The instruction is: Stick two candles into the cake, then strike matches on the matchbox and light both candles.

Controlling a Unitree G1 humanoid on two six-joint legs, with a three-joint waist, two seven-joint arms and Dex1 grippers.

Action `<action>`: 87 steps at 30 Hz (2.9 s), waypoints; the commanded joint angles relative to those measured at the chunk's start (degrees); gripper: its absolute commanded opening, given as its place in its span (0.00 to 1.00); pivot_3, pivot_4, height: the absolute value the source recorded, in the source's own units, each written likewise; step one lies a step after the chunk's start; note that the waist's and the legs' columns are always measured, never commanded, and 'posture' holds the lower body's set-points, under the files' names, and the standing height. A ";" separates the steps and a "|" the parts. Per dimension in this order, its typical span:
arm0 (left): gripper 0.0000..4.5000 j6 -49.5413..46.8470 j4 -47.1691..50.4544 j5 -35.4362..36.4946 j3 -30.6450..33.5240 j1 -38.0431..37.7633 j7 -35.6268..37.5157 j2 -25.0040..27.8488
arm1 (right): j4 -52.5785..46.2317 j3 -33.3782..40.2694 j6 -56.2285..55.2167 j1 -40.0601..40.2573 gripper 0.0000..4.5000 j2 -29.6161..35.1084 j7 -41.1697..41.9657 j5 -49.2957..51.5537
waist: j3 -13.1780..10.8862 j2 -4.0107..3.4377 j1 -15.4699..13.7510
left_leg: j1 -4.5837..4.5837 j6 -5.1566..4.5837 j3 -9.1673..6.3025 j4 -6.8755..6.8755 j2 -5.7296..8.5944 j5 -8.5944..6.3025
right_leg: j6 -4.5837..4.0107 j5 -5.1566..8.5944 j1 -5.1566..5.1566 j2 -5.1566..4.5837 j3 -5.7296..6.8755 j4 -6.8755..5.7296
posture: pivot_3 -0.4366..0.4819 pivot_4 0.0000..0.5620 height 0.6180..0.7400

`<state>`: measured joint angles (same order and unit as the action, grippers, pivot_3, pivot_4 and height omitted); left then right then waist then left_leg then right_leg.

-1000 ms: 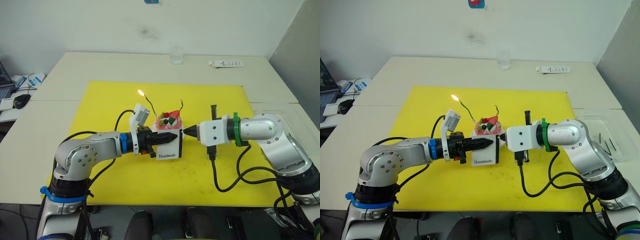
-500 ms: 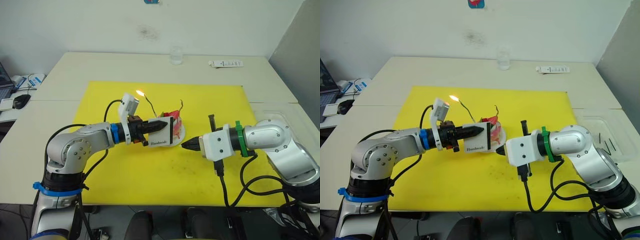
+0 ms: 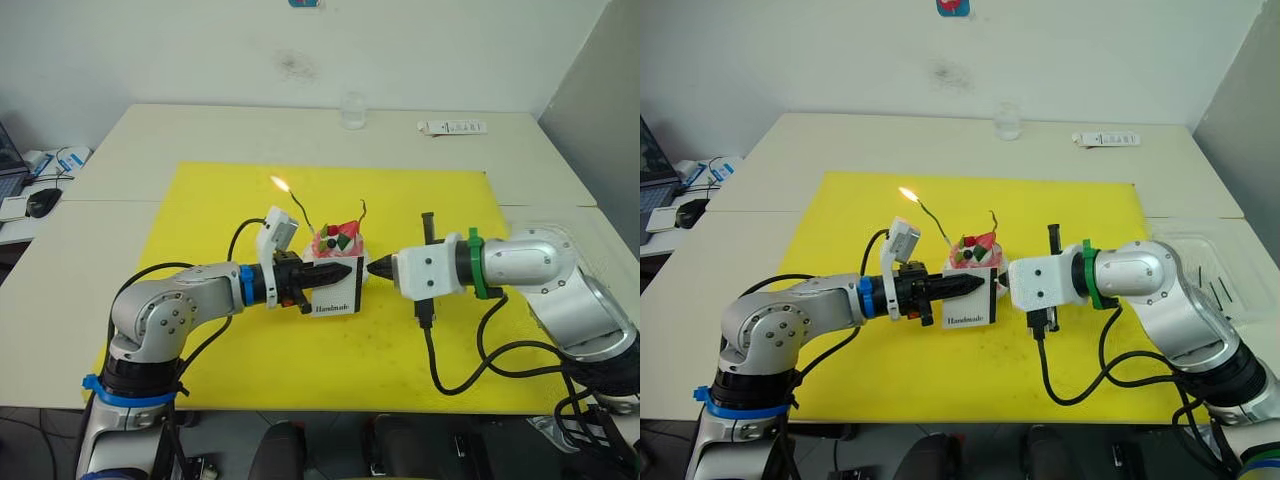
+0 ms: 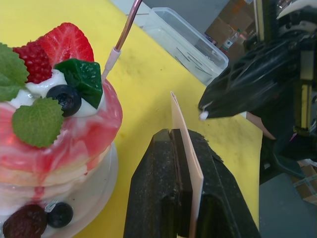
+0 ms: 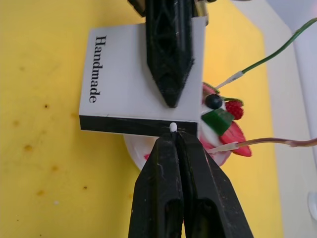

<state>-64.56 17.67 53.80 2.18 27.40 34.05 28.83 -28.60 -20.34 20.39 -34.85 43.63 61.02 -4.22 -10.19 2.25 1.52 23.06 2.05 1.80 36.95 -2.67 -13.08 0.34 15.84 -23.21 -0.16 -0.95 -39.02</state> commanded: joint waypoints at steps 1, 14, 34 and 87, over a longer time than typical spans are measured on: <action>0.00 0.08 1.57 0.60 0.56 0.84 -0.79 -0.57 | -1.81 -0.38 2.38 -0.62 0.01 -0.84 -1.00 -1.25 | 0.00 0.00 0.01 | 0.00 0.00 0.00 0.00 0.00 0.00 | 0.00 0.00 0.00 0.00 0.00 0.00 | 0.48 0.27 1.00; 0.00 -0.19 1.54 1.47 0.91 0.96 -1.02 -0.92 | -0.70 -1.44 3.80 -0.57 0.01 -1.77 -1.81 -3.39 | 0.00 0.00 0.01 | 0.00 0.00 -0.01 0.00 0.01 0.00 | 0.00 0.00 0.00 0.00 0.01 -0.01 | 0.48 0.27 1.00; 0.00 0.86 -1.35 0.79 4.20 4.33 0.10 -0.46 | -9.85 1.47 4.05 6.07 0.01 4.38 6.68 2.73 | -0.01 -0.01 -0.03 | 0.04 0.00 -0.03 0.01 0.06 0.00 | 0.01 0.00 0.00 0.06 0.04 0.01 | 0.48 0.27 1.00; 0.00 -1.70 4.55 3.43 0.63 -3.95 2.43 3.33 | 4.82 4.55 5.92 -12.14 0.01 -2.20 -5.51 1.80 | -0.01 -0.01 0.08 | -0.01 0.00 0.01 -0.01 -0.02 0.00 | -0.01 0.00 -0.01 0.00 -0.01 0.01 | 0.48 0.27 1.00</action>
<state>-66.35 20.34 56.26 2.52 22.65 36.60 32.30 -23.24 -16.91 27.29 -45.95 41.05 55.79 -2.02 -10.20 2.24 1.60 23.05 2.05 1.81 36.94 -2.69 -13.08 0.34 15.84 -23.22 -0.17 -0.96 -39.01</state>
